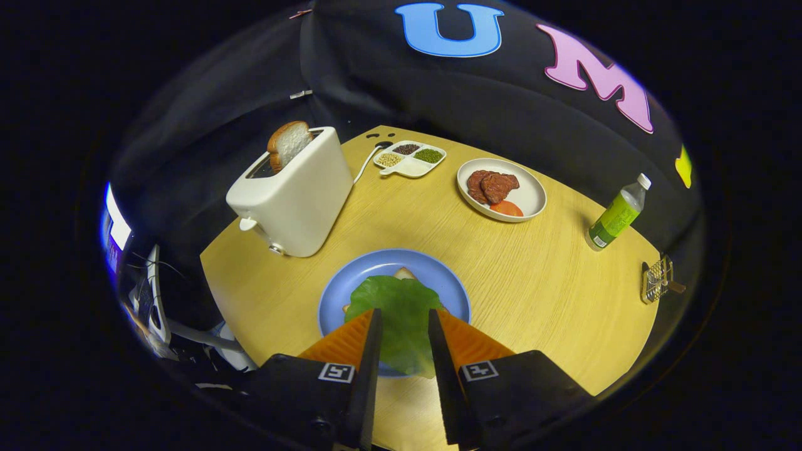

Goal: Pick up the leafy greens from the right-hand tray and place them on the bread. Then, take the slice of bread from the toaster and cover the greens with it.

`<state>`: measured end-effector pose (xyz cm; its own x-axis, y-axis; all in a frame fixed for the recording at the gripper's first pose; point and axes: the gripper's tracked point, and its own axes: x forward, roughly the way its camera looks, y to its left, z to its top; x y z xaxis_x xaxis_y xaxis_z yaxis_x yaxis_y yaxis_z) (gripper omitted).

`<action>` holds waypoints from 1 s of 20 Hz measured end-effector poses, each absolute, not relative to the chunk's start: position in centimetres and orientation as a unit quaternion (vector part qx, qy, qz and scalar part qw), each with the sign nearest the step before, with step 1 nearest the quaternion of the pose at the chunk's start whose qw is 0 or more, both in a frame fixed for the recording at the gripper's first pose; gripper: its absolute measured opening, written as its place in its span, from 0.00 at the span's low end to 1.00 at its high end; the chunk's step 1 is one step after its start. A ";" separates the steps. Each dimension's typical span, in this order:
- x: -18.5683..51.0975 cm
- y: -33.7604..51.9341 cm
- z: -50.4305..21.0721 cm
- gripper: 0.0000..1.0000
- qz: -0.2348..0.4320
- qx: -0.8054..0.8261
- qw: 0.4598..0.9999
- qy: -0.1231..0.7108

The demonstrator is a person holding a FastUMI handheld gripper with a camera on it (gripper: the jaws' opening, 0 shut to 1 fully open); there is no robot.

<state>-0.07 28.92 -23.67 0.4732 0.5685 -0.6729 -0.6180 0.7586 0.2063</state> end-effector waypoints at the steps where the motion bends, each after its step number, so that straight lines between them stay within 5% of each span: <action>1: 0.0 28.8 -23.3 0.47 0.344 -0.029 0.860 0.376; 7: 1.2 31.4 -16.9 0.58 0.348 0.003 0.881 0.320; 10: 2.3 34.7 -12.8 0.72 0.362 0.016 0.889 0.282; 20: 4.8 48.1 -6.9 0.75 0.393 0.023 0.887 0.242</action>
<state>4.79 48.11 -6.89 0.5736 0.7084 -0.4111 -0.6857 0.6899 0.2321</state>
